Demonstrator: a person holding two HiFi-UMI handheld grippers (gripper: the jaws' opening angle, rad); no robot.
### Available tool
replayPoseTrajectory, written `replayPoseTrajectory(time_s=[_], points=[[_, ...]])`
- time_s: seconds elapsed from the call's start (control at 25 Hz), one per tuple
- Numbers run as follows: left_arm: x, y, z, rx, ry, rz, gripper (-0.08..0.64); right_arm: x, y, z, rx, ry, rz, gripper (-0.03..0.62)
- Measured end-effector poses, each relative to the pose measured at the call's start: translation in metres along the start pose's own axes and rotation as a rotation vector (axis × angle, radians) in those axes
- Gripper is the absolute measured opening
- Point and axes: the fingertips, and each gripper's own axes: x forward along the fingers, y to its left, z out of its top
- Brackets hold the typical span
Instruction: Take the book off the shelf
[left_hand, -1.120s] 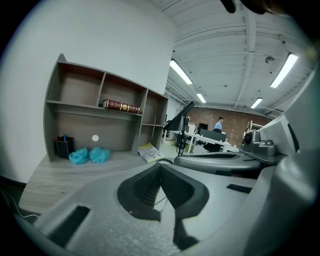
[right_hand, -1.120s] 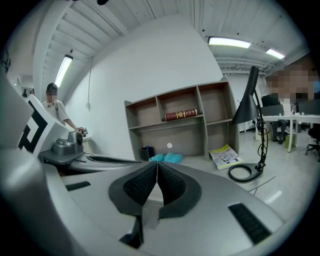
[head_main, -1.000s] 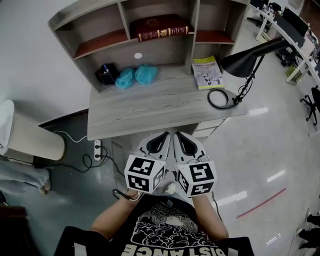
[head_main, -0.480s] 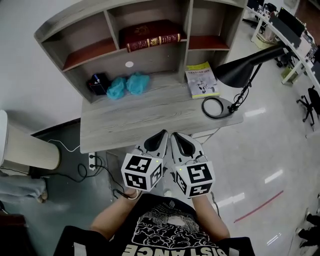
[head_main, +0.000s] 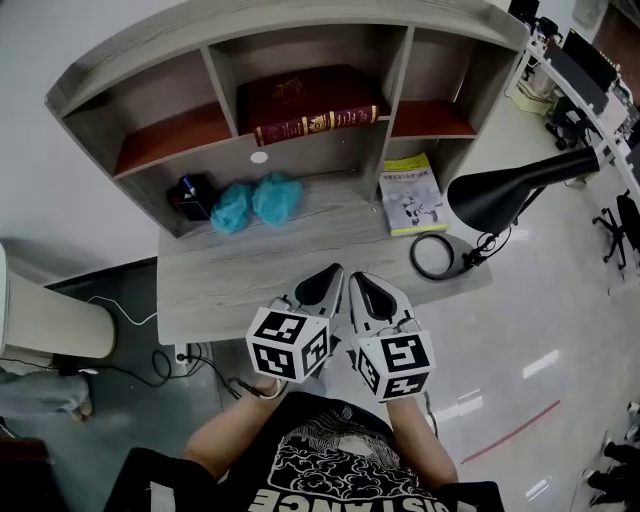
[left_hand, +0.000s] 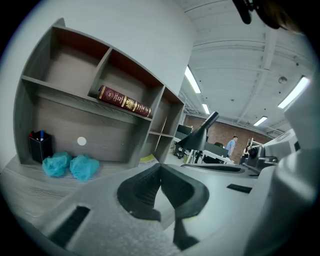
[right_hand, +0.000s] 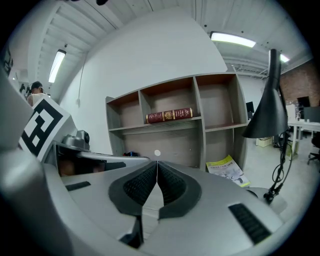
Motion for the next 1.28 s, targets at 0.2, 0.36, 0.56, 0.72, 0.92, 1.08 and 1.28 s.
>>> replayPoseTrajectory(time_s=[0.2, 0.36, 0.56, 0.72, 0.92, 1.08, 1.28], points=[[0.024, 0.031, 0.032, -0.186, -0.080, -0.073, 0.006, 0.035, -0.010, 0.018, -0.009, 0.004, -0.012, 0.017], [0.041, 0.057, 0.068, -0.436, -0.183, -0.158, 0.006, 0.058, -0.017, 0.029, -0.023, 0.008, -0.029, 0.017], [0.058, 0.086, 0.104, -0.576, -0.269, -0.206, 0.012, 0.082, -0.024, 0.039, -0.028, 0.001, -0.040, 0.017], [0.068, 0.101, 0.127, -0.665, -0.319, -0.235, 0.102, 0.098, -0.026, 0.044, -0.030, -0.002, -0.039, 0.017], [0.078, 0.119, 0.151, -0.741, -0.379, -0.222, 0.183, 0.112, -0.030, 0.050, -0.042, -0.001, -0.027, 0.017], [0.087, 0.127, 0.167, -0.786, -0.411, -0.204, 0.253, 0.121, -0.036, 0.054, -0.043, -0.003, -0.001, 0.017], [0.099, 0.138, 0.176, -0.902, -0.459, -0.150, 0.275, 0.129, -0.047, 0.053, -0.040, 0.005, 0.052, 0.017]])
